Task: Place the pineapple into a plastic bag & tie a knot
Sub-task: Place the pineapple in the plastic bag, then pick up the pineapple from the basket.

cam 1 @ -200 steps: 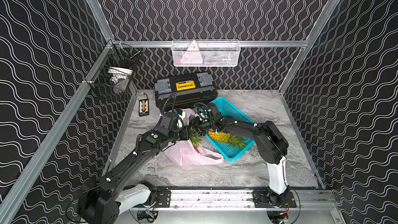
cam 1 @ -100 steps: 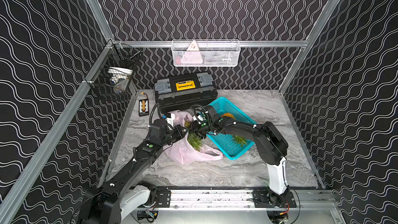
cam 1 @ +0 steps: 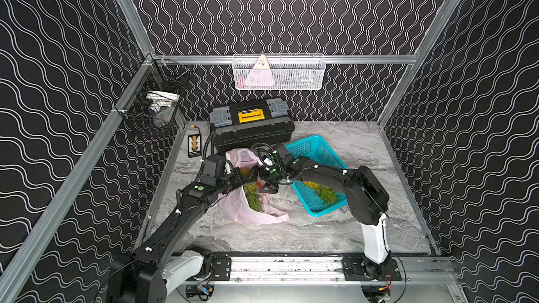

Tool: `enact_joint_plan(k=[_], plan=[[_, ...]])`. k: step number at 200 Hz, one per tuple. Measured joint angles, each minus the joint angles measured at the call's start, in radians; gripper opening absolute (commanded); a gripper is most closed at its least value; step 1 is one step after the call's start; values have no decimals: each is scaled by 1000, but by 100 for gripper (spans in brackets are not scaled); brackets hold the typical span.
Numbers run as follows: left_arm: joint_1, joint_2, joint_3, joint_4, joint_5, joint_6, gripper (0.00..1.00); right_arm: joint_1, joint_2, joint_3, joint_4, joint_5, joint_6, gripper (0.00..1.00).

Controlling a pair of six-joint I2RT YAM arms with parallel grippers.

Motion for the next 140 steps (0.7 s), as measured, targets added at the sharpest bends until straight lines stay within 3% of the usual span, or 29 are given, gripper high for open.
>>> enact_joint_plan(k=[32,72,97,140], plan=[[10,16,29,-86,-18,34,0,-79,-166,-9,-98,30,-116,96],[25,34,47,-143,-36,66,0,-304,-315,-57,-315,245,-307,100],[27,39,53,-154,-36,83,0,-418,-304,-79,-412,431,-393,100],[28,57,73,-178,-24,95,0,-421,-197,-87,-499,563,-504,100]])
